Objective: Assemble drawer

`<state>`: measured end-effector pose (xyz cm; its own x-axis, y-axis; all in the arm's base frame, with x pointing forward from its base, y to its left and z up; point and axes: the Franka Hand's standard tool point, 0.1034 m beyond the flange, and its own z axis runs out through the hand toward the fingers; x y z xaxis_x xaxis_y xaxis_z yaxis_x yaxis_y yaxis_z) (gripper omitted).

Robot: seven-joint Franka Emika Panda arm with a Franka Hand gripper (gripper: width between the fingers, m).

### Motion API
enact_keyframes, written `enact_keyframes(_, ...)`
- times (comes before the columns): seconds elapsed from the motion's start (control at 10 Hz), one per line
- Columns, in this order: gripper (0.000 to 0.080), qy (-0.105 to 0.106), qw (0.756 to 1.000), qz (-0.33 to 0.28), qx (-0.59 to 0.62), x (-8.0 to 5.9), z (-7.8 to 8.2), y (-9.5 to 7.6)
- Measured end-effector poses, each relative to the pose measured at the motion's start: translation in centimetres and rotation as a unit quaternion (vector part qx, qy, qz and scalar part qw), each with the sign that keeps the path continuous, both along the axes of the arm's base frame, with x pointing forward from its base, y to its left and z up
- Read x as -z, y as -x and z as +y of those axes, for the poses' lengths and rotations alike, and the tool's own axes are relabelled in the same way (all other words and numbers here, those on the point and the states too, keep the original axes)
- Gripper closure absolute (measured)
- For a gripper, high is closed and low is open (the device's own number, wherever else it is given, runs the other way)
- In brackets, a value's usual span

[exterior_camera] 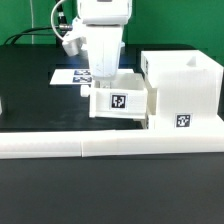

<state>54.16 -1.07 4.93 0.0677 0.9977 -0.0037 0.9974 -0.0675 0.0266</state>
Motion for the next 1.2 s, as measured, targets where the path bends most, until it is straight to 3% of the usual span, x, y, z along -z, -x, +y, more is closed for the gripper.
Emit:
enact_keyframes(0.8,0.0757,0.010,1.000,0.020,-0.022,0.0,0.1,0.2)
enact_keyframes(1.2,0.0757,0.015,1.000,0.020,-0.017,-1.8,-0.2,-0.2)
